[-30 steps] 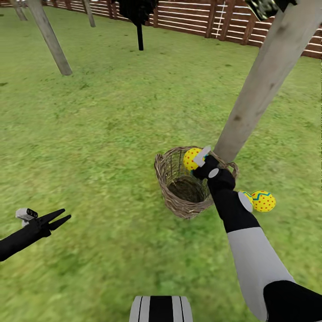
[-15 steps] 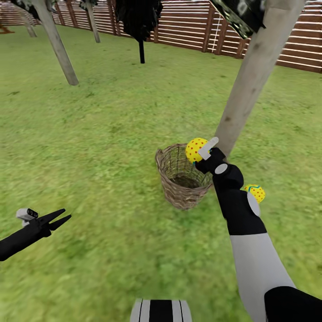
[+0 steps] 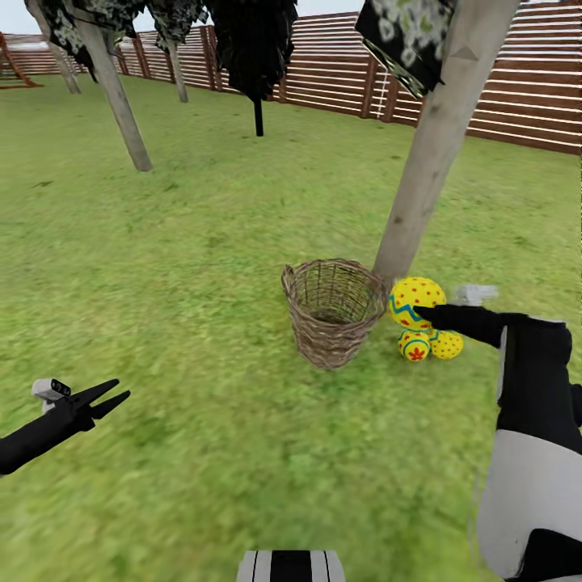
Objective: Take the three Easter eggs out of the wicker basket on the lawn in the garden, then place them on the lawn next to a single tree (choose any tree) so that all three eggs are next to the same tree and none are left in the basket.
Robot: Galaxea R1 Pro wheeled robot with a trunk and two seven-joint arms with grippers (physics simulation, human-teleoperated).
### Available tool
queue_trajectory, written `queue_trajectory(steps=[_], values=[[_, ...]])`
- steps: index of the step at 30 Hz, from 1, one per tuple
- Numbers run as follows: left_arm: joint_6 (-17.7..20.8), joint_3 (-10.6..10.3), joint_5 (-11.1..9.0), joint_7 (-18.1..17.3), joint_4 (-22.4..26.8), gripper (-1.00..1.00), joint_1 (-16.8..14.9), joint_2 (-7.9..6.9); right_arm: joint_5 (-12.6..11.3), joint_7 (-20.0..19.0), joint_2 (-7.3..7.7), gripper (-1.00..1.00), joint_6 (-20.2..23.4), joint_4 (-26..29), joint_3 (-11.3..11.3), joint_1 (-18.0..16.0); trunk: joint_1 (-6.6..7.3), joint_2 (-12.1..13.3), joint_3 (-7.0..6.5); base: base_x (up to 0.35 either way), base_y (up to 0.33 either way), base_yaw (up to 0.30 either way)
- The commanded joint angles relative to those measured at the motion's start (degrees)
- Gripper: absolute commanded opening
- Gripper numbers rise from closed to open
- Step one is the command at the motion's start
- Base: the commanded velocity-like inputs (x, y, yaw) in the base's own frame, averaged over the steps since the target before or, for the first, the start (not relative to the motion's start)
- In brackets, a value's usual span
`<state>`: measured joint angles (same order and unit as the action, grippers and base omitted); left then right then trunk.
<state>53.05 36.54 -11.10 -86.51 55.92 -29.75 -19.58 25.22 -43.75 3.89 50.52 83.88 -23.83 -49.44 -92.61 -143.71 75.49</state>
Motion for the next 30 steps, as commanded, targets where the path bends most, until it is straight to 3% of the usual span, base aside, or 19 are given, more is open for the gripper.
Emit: queue_trajectory(steps=[1,4,6,7,9,11,13,15,19,22,28,30], values=[[0.54,0.02,-0.02,-0.23,-0.02,1.00,-0.04,0.11,0.09,-4.63,1.57,-1.00,1.26,0.06,-4.19,-0.04,0.03,0.00,-0.19,-0.005,0.000,0.000],[0.27,0.22,-0.34,-0.38,0.02,1.00,-0.05,1.16,0.37,-8.81,3.69,-1.00,1.61,-0.38,-10.53,-0.04,0.03,0.00,-0.19,-0.001,0.000,0.000],[0.23,0.20,-0.40,-0.69,0.09,1.00,-0.05,2.03,1.26,-8.43,4.69,-1.00,1.36,-1.09,-12.39,0.04,0.03,0.00,-0.19,0.000,0.000,0.000],[0.22,0.12,-0.38,-0.87,0.35,1.00,-0.05,2.93,3.70,-6.70,4.77,-1.00,1.28,-1.67,-12.68,0.52,0.03,0.00,-0.19,0.000,-0.006,0.000],[0.15,-0.06,-0.34,-0.96,0.80,1.00,-0.04,5.02,12.71,0.34,4.52,-1.00,-0.87,-4.62,-12.80,1.91,0.03,0.00,-0.19,0.000,-0.193,0.000],[0.14,-0.71,-0.33,-0.97,1.09,1.00,-0.04,5.71,15.63,5.13,4.46,-1.00,-5.17,-8.59,-12.87,2.16,0.03,0.00,-0.19,0.000,-0.296,0.000],[0.13,-1.68,-0.33,-0.99,1.70,1.00,-0.05,6.26,16.22,10.56,4.46,-1.00,-7.54,-13.10,-12.90,2.23,0.03,0.00,-0.19,0.002,-0.327,0.000],[0.13,-1.93,-0.33,-1.02,1.94,1.00,-0.05,7.08,16.33,12.62,4.40,-1.00,-8.10,-14.72,-12.91,2.24,0.03,0.00,-0.19,0.056,-0.333,0.000],[0.12,-2.00,-0.33,-1.02,2.14,1.00,-0.03,9.88,16.25,13.00,4.46,-1.00,-8.30,-15.09,-12.91,2.25,0.03,0.00,-0.27,0.181,-0.264,-0.043],[0.13,-2.00,-0.33,-1.02,2.23,1.00,-0.04,11.11,16.24,12.83,4.89,-1.00,-8.25,-14.92,-13.07,2.23,0.03,0.00,-0.48,0.299,-0.044,-0.199],[0.19,-2.46,-0.33,-1.89,4.11,1.00,-0.03,11.49,16.76,13.07,4.39,-1.00,-8.46,-16.24,-12.74,2.25,0.03,0.00,-0.90,0.312,-0.003,-0.227],[0.24,-5.56,-0.33,-2.15,6.79,1.00,-0.04,11.43,16.78,13.12,4.38,-1.00,-8.61,-17.58,-12.68,2.25,0.03,0.00,-0.99,0.313,0.000,-0.264]])
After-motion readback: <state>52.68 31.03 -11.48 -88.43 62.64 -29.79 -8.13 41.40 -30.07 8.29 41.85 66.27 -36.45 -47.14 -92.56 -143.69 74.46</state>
